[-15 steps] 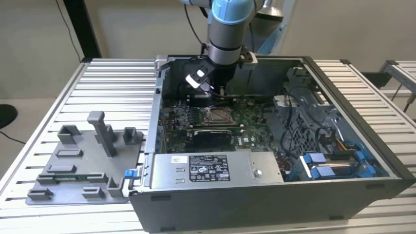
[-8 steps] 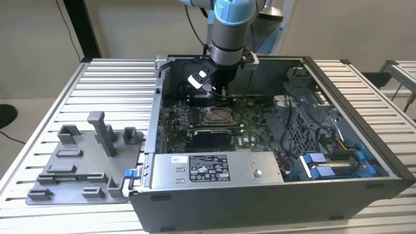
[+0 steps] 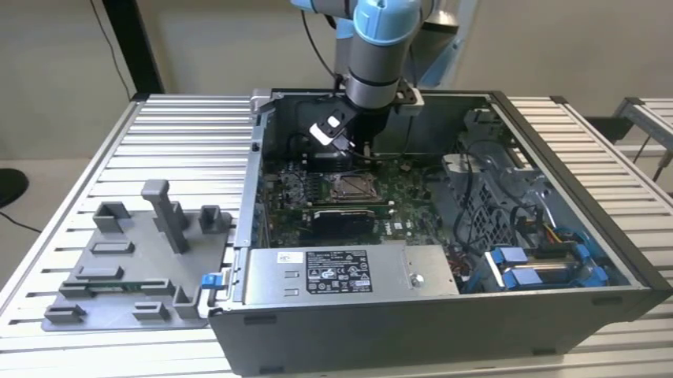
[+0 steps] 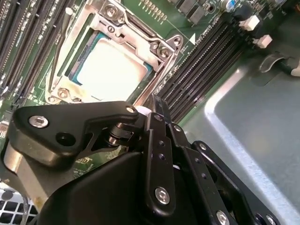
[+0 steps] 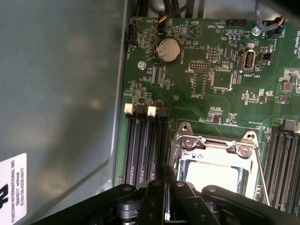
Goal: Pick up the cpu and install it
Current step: 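Install the first cpu locking lever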
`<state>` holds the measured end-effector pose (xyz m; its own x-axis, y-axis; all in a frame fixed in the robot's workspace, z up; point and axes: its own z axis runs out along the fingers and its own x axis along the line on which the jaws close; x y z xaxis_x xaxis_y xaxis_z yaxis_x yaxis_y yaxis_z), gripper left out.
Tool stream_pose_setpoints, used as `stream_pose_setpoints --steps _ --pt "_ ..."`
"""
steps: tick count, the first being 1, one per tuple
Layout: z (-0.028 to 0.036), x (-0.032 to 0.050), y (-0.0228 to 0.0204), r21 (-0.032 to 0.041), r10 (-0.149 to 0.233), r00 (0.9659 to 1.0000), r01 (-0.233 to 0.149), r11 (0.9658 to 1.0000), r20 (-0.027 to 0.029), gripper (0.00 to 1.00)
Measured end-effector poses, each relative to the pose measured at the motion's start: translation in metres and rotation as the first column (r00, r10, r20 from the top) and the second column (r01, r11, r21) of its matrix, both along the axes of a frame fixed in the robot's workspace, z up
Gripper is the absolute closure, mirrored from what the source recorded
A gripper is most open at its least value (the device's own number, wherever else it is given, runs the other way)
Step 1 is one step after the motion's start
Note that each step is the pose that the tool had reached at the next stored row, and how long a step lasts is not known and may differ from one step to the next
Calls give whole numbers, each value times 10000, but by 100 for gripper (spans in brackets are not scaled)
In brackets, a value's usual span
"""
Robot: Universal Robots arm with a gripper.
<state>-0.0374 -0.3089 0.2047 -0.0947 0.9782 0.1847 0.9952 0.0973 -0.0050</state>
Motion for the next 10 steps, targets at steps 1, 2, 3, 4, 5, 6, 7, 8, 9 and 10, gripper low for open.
stream_pose_setpoints --steps 1,2,3,4,5,6,7,8,9,10 --pt "-5 9 0 0 1 10000 -1 10000 0 100" --pt "-9 17 0 0 1 10000 -1 10000 0 100" --pt "-15 27 0 1 0 10000 0 10000 1 100" --pt "-19 34 1 1 1 10000 -1 10000 1 100" --pt "-22 40 1 -1 1 10000 -1 10000 0 100" --pt "-24 43 1 0 1 10000 -1 10000 0 100" --pt "-27 46 1 2 0 10000 0 10000 1 100" --pt "-30 48 1 4 0 10000 0 10000 2 100" --pt "-31 49 1 0 -1 10000 1 10000 -1 100" --pt "-32 50 0 -2 -1 10000 1 10000 -2 100"
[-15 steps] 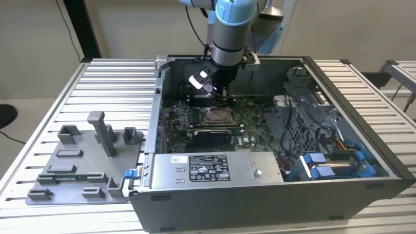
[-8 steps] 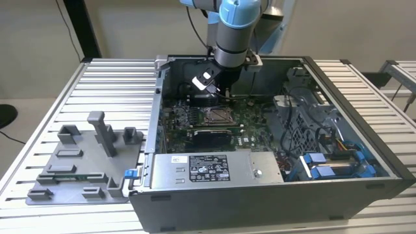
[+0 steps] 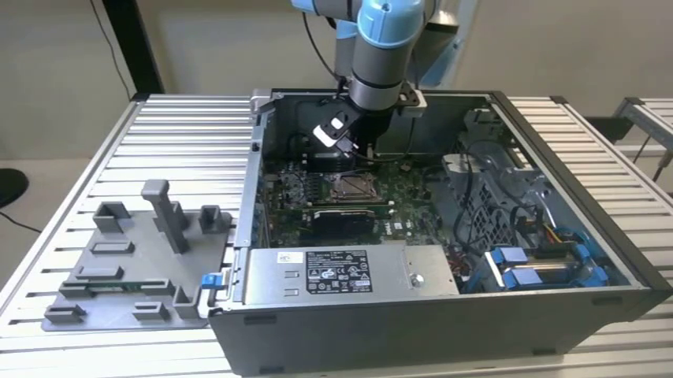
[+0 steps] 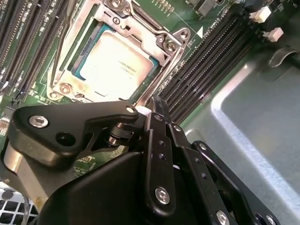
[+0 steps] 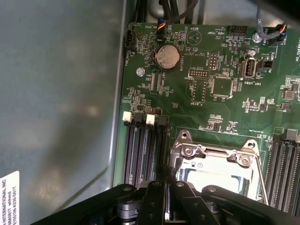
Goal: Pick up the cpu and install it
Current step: 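Install the first cpu locking lever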
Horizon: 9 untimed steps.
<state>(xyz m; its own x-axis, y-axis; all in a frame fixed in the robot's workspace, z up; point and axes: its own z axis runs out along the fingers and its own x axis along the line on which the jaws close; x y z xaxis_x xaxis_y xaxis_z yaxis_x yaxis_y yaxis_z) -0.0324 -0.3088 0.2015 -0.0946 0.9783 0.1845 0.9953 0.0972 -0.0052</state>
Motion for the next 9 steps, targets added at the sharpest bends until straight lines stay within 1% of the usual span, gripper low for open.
stream_pose_setpoints --steps 4,5,6,9 --pt "-1 1 5 1 1 10000 -1 10000 0 100" --pt "25 1 5 1 1 10000 -1 10000 -3 100" --pt "65 1 6 5 1 10000 -1 10000 1 100" --pt "200 1 6 4 0 10000 0 10000 0 100"
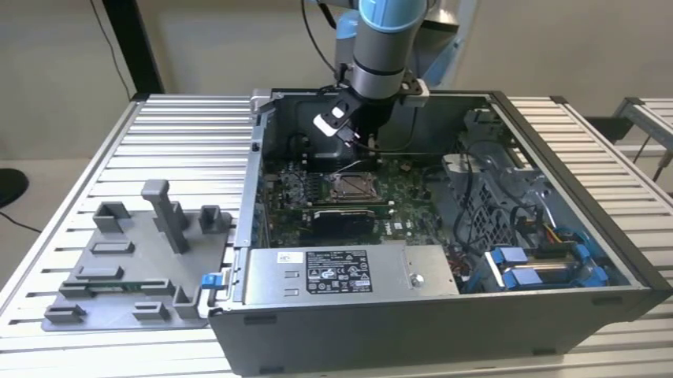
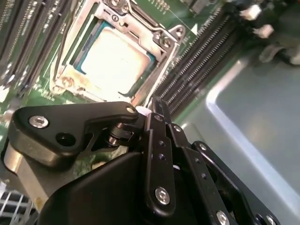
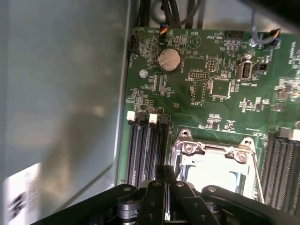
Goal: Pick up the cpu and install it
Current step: 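Install the first cpu locking lever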
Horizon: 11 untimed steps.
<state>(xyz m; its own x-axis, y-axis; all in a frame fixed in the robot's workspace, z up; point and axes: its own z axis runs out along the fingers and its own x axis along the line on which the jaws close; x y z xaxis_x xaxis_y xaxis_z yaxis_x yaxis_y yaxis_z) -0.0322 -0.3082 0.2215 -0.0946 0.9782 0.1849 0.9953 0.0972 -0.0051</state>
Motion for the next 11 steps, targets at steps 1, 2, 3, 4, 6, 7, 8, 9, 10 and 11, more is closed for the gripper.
stream_pose_setpoints --steps 1,2,3,4,6,7,8,9,10,11 --pt "25 0 -1 -5 1 10000 -1 10000 -2 100" --pt "24 0 0 -2 1 10000 -1 10000 0 100" --pt "24 0 0 -1 1 10000 -1 10000 -1 100" --pt "24 0 0 -2 1 10000 -1 10000 -2 100" --pt "25 0 0 -2 1 10000 -1 10000 -2 100" --pt "25 0 0 -3 1 10000 -1 10000 -2 100" --pt "25 0 0 -3 1 10000 -1 10000 -2 100" --pt "25 0 0 -4 1 10000 -1 10000 -2 100" --pt "25 0 0 -3 0 10000 0 10000 -2 100" --pt "25 0 0 -4 1 10000 -1 10000 -2 100"
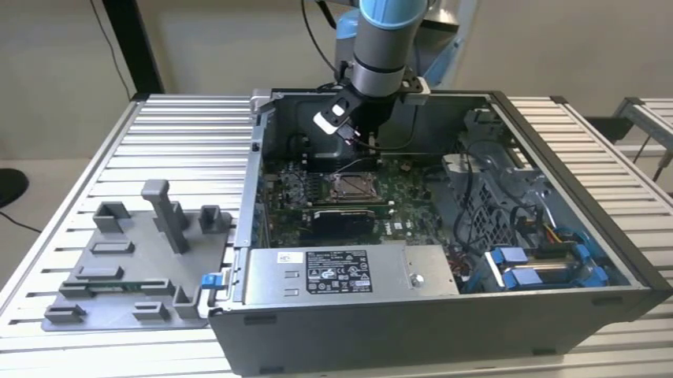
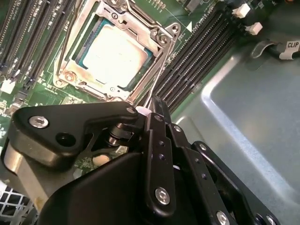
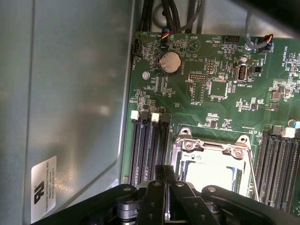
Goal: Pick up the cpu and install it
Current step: 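Install the first cpu locking lever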
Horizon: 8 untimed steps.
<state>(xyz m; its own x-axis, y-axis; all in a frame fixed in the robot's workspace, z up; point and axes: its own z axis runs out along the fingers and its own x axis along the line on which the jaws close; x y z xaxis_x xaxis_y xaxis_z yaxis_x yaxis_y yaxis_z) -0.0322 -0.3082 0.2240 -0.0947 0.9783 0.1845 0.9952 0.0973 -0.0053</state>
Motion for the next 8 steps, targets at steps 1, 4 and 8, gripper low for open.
stream_pose_setpoints --steps 1,4,8 --pt "0 0 0 0 0 10000 0 10000 0 100" --pt "0 0 0 -1 0 10000 0 10000 0 100" --pt "1 0 0 -2 -2 10000 2 10000 6 100"
